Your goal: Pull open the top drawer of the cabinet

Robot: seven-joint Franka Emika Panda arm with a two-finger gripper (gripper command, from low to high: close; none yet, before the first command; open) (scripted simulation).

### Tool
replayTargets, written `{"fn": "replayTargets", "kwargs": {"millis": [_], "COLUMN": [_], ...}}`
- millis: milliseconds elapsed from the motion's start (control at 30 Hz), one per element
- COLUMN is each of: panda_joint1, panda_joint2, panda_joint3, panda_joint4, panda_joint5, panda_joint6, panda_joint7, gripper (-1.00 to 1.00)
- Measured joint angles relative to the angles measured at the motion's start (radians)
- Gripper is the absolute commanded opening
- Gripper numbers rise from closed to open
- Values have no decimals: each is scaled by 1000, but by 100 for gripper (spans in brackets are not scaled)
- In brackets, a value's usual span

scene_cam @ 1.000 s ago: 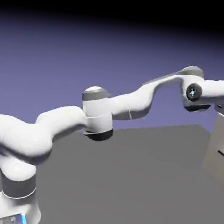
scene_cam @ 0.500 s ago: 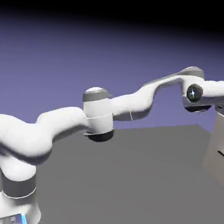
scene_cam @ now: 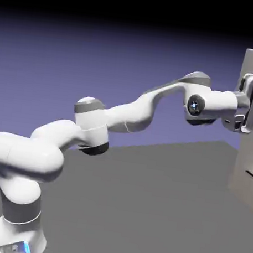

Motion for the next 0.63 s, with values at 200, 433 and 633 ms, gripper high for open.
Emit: {"fn": "replayTargets", "kwargs": {"millis": [200,433,633], "panda_joint1": [125,277,354], "panda_joint2": [-24,-52,-68], "panda_joint3": [-1,-12,-22], "panda_joint4": [-217,-471,-595], "panda_joint5": [-11,-39,-65], "panda_joint6": [-92,-195,-244], "panda_joint7": [-23,-44,-52], "gripper": [-100,-100,100]}}
